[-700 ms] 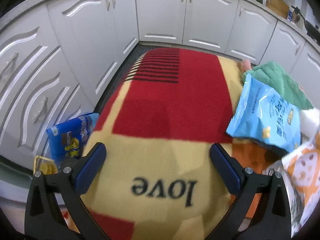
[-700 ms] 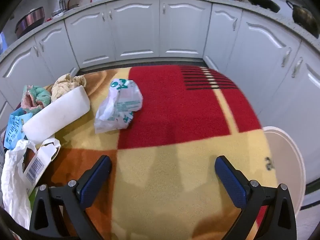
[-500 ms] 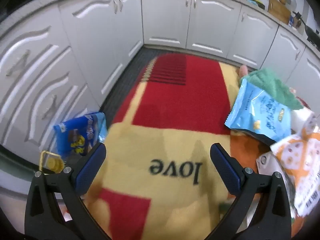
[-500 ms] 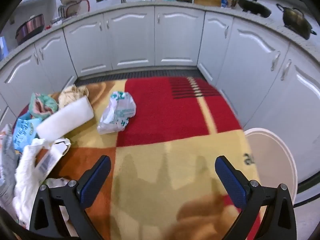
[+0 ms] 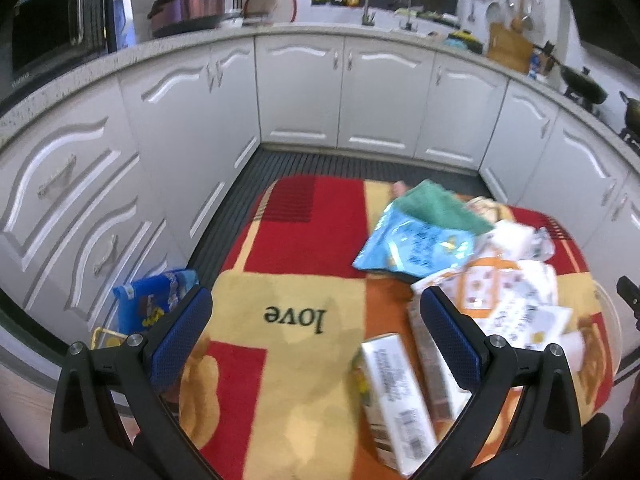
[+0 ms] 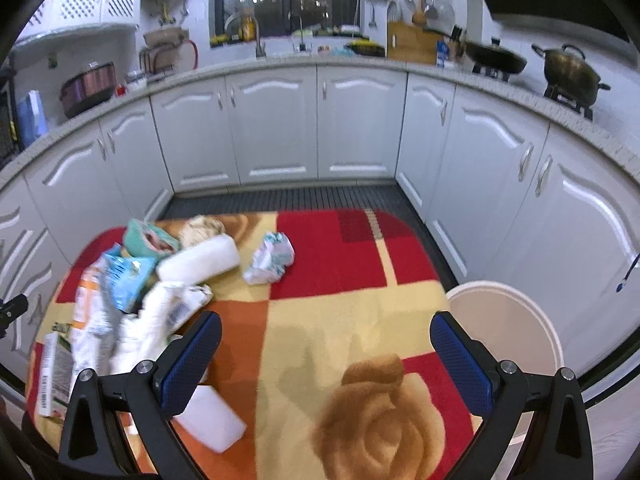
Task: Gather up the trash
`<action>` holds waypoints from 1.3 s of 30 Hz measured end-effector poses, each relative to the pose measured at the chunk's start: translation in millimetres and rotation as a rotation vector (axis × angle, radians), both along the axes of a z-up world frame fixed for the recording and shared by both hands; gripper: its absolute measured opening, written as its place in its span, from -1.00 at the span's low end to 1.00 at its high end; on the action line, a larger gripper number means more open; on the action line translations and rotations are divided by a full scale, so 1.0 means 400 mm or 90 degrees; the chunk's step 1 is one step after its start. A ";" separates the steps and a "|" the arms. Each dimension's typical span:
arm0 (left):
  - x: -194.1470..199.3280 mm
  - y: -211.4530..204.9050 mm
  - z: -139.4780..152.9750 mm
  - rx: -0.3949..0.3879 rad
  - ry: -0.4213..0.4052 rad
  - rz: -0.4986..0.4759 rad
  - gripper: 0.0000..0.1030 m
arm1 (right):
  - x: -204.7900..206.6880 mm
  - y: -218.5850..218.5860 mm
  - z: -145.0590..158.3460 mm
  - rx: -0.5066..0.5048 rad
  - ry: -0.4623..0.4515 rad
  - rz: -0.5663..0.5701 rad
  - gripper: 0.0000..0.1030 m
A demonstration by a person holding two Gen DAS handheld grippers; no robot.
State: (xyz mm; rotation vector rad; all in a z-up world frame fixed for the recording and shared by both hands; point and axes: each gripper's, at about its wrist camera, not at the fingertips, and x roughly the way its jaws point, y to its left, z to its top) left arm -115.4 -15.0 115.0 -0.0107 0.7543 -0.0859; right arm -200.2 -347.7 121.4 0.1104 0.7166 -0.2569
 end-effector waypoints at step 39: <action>-0.217 -0.154 0.170 -0.021 -0.228 -0.043 1.00 | -0.209 0.126 0.205 -0.041 -0.211 0.003 1.00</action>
